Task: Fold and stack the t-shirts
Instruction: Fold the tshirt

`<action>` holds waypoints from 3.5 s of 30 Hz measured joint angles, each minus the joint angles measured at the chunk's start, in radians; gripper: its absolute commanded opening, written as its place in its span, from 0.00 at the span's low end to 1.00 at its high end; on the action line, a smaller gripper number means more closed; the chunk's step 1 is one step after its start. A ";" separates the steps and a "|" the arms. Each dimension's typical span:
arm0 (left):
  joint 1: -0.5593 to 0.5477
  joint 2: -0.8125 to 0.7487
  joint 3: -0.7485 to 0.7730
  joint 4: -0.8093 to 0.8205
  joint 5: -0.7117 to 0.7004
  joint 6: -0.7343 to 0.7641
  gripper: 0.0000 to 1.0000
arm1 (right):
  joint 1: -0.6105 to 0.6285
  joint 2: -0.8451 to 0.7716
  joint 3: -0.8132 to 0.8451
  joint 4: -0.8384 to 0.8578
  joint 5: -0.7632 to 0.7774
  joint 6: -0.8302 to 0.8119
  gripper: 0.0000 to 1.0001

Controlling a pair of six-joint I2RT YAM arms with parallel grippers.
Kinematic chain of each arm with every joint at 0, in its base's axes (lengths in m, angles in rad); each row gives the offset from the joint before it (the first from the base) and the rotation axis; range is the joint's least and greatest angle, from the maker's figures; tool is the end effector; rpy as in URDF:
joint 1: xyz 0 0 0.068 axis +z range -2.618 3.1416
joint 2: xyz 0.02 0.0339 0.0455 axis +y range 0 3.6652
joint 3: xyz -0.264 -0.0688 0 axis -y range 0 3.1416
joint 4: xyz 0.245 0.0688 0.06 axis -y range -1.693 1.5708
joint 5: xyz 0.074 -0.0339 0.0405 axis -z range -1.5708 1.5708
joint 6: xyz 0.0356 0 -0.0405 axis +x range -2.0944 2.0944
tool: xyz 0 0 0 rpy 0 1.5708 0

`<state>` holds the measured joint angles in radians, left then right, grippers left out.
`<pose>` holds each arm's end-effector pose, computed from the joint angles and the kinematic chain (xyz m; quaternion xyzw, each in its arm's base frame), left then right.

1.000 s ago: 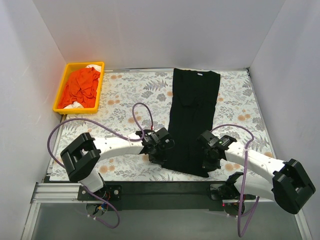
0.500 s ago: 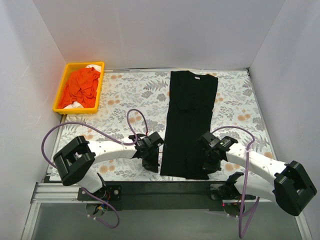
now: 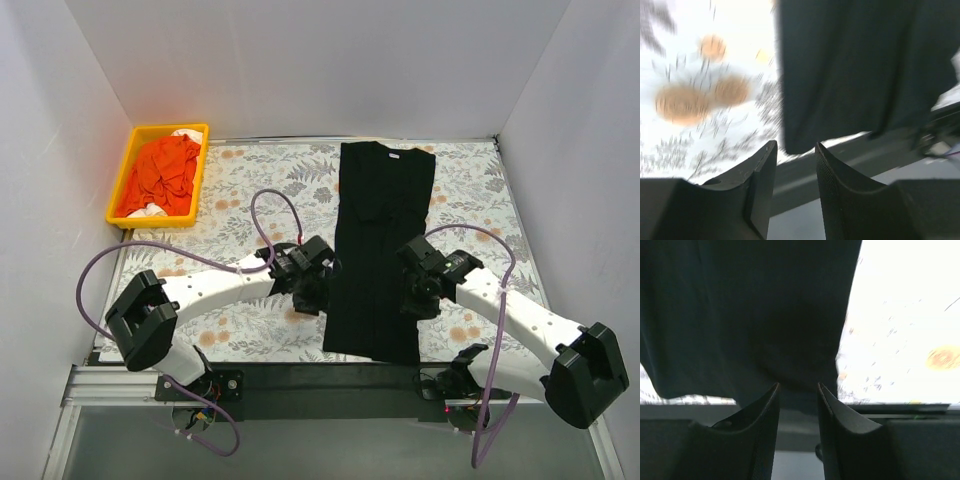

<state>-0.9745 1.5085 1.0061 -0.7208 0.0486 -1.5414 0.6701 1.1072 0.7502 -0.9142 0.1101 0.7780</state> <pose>0.1583 -0.2364 0.2086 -0.2713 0.9465 -0.1718 0.0304 0.1472 0.1117 0.2157 0.0614 0.9854 0.0580 0.1477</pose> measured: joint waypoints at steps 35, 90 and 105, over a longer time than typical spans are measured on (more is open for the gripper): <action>0.346 0.848 0.868 0.286 -0.012 0.316 0.21 | -0.489 0.827 0.573 0.447 -0.039 -0.537 0.32; 0.019 0.078 -0.136 0.195 0.055 -0.020 0.47 | 0.085 -0.076 -0.258 0.133 -0.076 0.098 0.37; -0.035 0.137 -0.099 0.209 0.007 -0.037 0.00 | 0.122 -0.043 -0.250 0.158 -0.075 0.130 0.01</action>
<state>-1.0100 1.6455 0.9070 -0.5121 0.0559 -1.5780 0.7918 1.0645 0.5003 -0.7567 0.0349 0.9085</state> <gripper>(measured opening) 0.086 0.058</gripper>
